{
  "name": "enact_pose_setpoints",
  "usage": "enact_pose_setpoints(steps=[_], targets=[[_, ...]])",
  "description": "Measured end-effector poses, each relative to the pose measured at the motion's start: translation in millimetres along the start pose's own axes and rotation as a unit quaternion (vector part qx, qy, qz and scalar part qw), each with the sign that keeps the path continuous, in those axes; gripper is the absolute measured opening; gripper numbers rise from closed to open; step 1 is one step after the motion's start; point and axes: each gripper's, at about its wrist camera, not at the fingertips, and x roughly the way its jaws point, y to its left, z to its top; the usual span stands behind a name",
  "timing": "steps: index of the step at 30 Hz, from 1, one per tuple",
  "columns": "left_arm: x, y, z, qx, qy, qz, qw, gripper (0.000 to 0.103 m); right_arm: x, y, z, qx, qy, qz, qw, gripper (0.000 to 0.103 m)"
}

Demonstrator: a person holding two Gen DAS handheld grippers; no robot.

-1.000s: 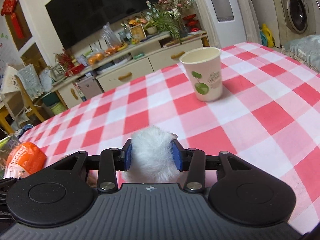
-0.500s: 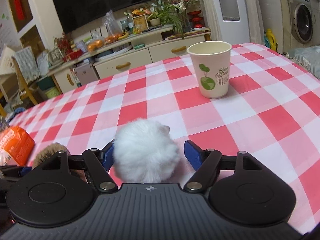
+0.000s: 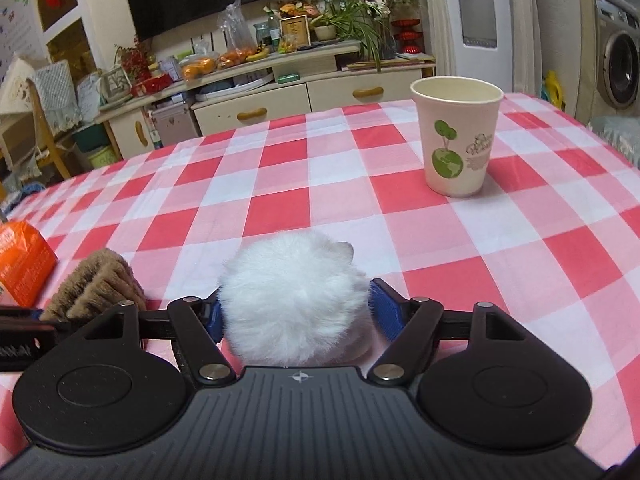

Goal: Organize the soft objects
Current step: 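Carry the pompom toy and brown ring over to the cardboard box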

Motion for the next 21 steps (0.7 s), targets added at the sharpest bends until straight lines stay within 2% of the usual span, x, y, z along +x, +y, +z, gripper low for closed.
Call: enact_pose_setpoints(steps=[3, 8, 16, 21], targets=[[-1.8, 6.7, 0.3, -0.013, 0.003, -0.008, 0.9999, 0.043, 1.5, 5.6, -1.9, -0.023, -0.005, -0.012, 1.000, 0.067], [-5.3, 16.9, 2.1, -0.039, 0.004, -0.014, 0.9991, 0.042, 7.2, 8.0, 1.1, -0.024, -0.008, -0.013, 1.000, 0.060], [-21.6, 18.0, -0.1, -0.049, -0.012, -0.030, 0.9983, 0.042, 10.8, 10.2, 6.3, 0.006, -0.012, 0.009, 1.000, 0.058], [-38.3, 18.7, -1.8, -0.045, -0.037, -0.032, 0.9978, 0.042, 7.2, 12.4, 6.2, 0.013, -0.022, 0.019, 0.999, 0.057]])
